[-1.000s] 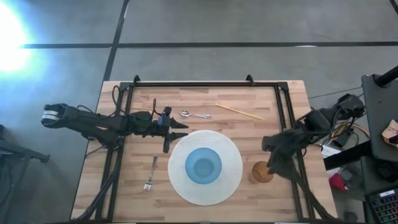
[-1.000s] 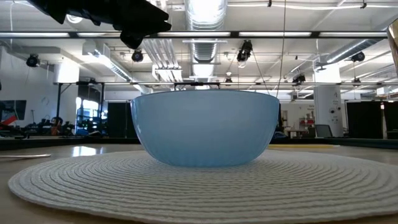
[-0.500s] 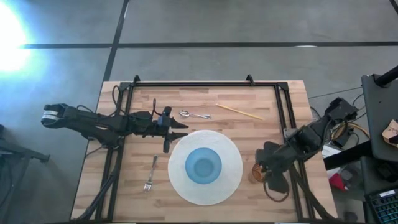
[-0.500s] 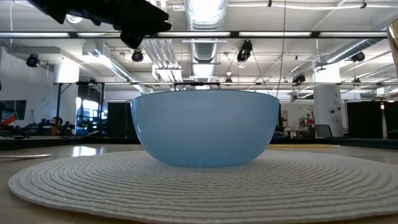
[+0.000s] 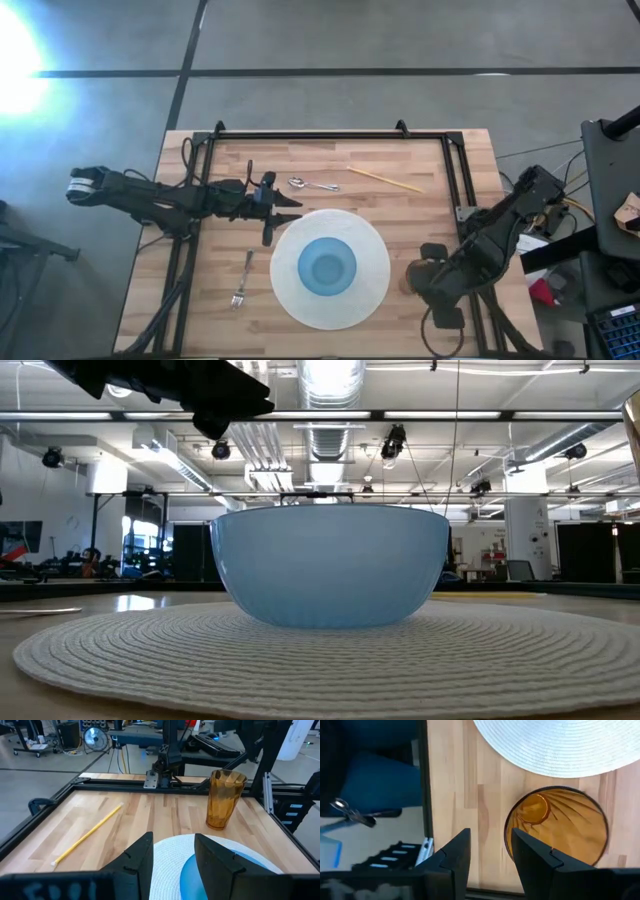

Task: Pick & Place Utensil
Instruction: Move the yellow glass to the top left of the white mat

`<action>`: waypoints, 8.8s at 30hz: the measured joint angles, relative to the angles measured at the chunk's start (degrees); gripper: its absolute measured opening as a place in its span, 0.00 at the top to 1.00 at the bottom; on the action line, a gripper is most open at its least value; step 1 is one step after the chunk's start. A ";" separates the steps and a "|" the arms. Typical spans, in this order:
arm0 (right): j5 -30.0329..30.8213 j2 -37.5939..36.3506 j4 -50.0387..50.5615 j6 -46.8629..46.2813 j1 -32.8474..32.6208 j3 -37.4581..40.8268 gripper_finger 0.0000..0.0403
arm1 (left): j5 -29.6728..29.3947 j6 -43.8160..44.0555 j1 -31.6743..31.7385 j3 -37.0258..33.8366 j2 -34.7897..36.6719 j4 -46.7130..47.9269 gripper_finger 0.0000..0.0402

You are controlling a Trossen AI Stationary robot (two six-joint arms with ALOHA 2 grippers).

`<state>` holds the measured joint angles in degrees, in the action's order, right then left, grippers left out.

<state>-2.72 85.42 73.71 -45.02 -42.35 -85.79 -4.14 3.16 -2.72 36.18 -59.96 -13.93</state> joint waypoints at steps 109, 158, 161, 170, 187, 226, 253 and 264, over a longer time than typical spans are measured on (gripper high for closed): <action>27.52 -20.36 -2.26 37.84 31.14 -6.71 0.97 | -4.81 3.94 0.79 1.71 0.28 9.51 0.66; -0.18 21.19 9.92 75.58 53.06 -22.84 0.97 | -11.04 -3.53 6.44 12.57 1.11 37.89 0.66; -0.54 21.21 8.08 75.72 53.12 -21.10 0.97 | -11.18 -4.79 6.70 12.57 1.11 37.94 0.66; -0.33 21.21 4.54 75.37 53.16 -14.95 0.97 | -11.08 -2.83 6.75 12.57 1.09 37.99 0.66; 1.52 21.16 -0.93 74.84 54.16 -9.36 0.97 | -10.99 -2.69 6.75 14.39 1.07 37.94 0.66; 1.44 20.99 -1.97 74.30 54.14 -7.66 0.65 | -10.99 -3.59 6.75 14.27 1.07 38.01 0.66; 3.76 12.08 1.36 73.08 54.39 -19.96 0.49 | -19.78 -5.60 7.28 14.71 0.79 29.96 0.40; 11.05 4.33 1.18 72.67 55.67 -28.29 0.50 | -18.91 0.61 10.42 27.69 -8.56 24.99 0.37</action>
<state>8.33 89.75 74.89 27.65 13.31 -114.08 -23.05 3.77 7.70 63.87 -68.53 11.06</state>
